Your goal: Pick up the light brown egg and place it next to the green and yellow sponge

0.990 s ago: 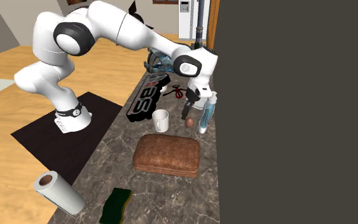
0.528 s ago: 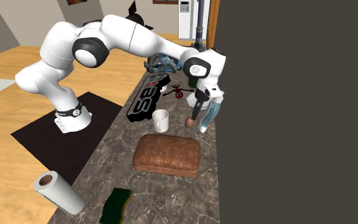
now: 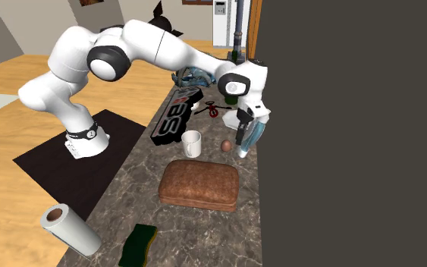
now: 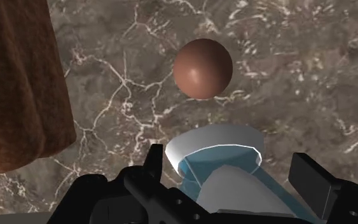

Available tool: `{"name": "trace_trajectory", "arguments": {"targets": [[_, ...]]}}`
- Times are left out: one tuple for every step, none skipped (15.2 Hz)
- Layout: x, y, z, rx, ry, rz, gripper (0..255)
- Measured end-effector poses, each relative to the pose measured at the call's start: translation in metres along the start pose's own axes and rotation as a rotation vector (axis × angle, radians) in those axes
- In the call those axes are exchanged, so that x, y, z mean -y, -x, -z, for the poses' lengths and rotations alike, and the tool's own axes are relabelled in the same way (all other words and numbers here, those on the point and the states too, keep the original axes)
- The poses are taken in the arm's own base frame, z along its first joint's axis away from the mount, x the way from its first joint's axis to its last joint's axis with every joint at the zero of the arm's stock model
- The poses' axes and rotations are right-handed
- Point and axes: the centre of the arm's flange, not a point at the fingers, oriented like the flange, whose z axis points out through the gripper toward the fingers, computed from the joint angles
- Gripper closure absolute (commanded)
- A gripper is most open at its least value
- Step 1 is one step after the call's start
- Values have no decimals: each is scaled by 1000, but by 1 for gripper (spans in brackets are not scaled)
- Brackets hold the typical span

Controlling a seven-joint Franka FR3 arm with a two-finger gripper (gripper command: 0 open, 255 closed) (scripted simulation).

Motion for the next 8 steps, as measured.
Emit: {"name": "trace_trajectory", "arguments": {"targets": [[0,-2,-1,-14,-7,1,0],[2,-2,-1,-8,-4,2,0],[-1,-2,0,4,2,2,0],[0,-1,2,19,7,1,255],[-1,1,2,28,11,1,255],[1,7,4,36,13,1,255],[1,10,4,40,14,0,255],[4,14,3,37,14,0,255]]}}
